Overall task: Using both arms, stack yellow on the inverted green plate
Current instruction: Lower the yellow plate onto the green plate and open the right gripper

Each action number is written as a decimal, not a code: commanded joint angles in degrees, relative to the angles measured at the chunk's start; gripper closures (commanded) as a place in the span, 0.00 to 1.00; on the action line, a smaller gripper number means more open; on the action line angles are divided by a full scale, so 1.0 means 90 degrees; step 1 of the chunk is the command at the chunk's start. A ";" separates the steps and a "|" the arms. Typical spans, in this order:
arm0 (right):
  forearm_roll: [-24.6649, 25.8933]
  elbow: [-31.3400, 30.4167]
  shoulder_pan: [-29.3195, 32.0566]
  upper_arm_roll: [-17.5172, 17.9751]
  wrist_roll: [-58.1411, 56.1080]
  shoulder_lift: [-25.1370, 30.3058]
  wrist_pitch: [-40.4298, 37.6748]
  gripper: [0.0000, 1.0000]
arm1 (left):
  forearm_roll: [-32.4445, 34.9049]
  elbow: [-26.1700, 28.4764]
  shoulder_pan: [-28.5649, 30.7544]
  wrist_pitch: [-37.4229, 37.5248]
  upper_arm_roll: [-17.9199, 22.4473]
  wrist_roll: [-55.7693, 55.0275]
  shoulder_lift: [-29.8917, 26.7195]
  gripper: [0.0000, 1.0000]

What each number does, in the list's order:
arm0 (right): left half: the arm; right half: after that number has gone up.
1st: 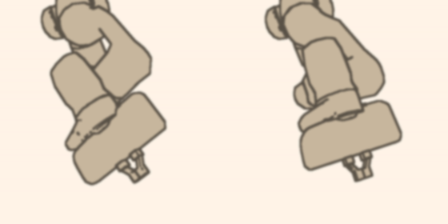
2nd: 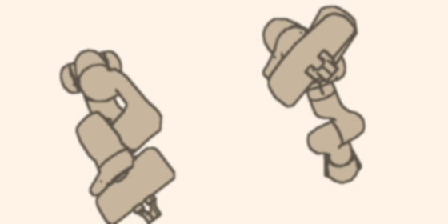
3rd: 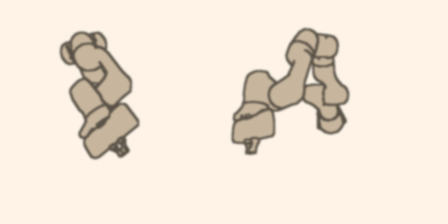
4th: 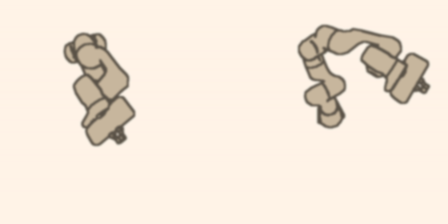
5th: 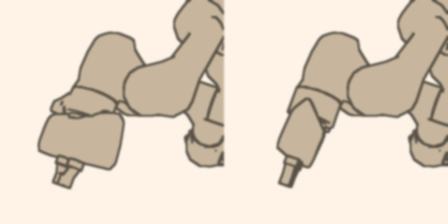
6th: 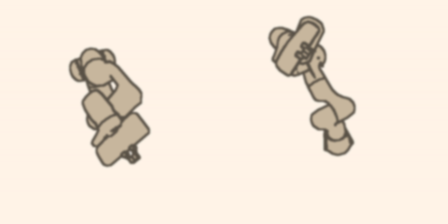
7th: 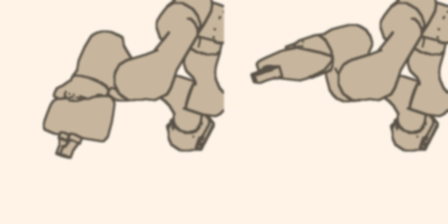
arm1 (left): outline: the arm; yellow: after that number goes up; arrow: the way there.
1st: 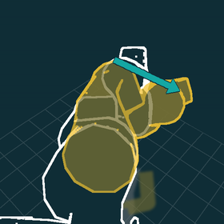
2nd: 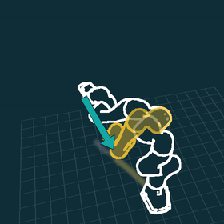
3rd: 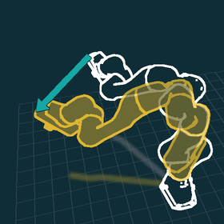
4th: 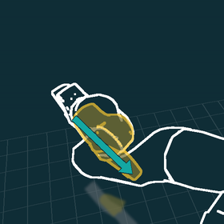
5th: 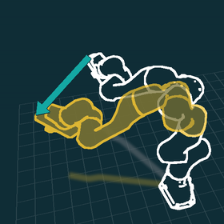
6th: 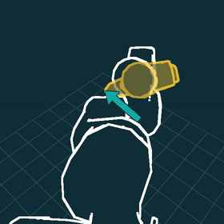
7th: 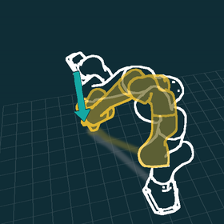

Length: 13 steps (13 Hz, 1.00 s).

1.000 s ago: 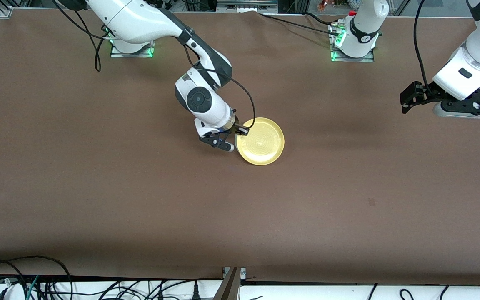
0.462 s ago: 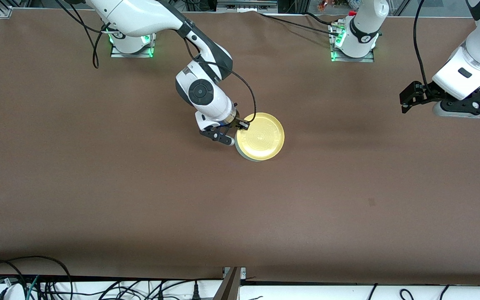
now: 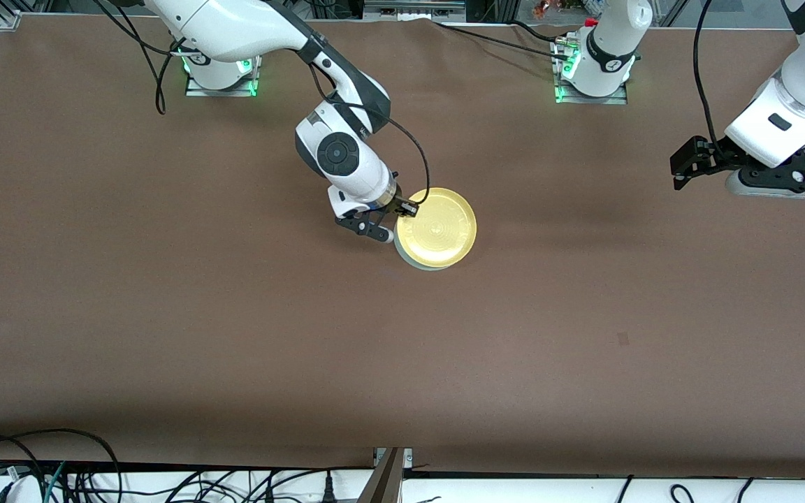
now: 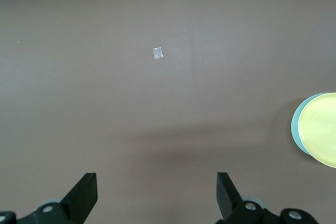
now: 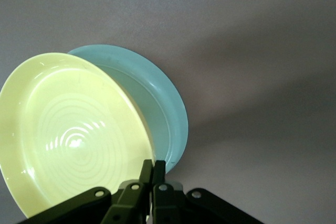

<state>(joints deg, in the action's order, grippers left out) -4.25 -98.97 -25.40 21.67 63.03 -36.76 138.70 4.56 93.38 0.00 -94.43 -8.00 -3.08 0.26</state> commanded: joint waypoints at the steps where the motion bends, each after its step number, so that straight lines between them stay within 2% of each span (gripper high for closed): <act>1: 0.0023 -0.0176 -0.0040 0.0014 0.0116 0.0119 0.0135 1.00 | 0.0147 0.0024 0.0058 0.0062 -0.0069 0.0079 -0.0107 0.00; 9: 0.0023 -0.0215 -0.0030 -0.0034 0.0106 0.0119 0.0125 1.00 | 0.0147 0.0015 0.0058 0.0062 -0.0069 0.0089 -0.0107 0.00; 10: 0.0023 -0.0215 -0.0010 -0.0034 0.0106 0.0100 0.0125 0.92 | 0.0147 0.0015 0.0058 0.0072 -0.0069 0.0089 -0.0107 0.00; 11: 0.0013 -0.0215 0.0019 -0.0044 0.0106 0.0071 0.0125 0.72 | 0.0147 0.0015 0.0058 0.0072 -0.0069 0.0099 -0.0107 0.00; 13: 0.0013 -0.0205 0.0048 -0.0044 0.0106 0.0070 0.0087 0.26 | 0.0147 0.0015 0.0058 0.0062 -0.0069 0.0108 -0.0107 0.00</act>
<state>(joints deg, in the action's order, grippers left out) -4.25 -99.73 -25.52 21.01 63.13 -36.81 138.95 4.56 93.38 0.00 -94.42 -8.00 -3.08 0.23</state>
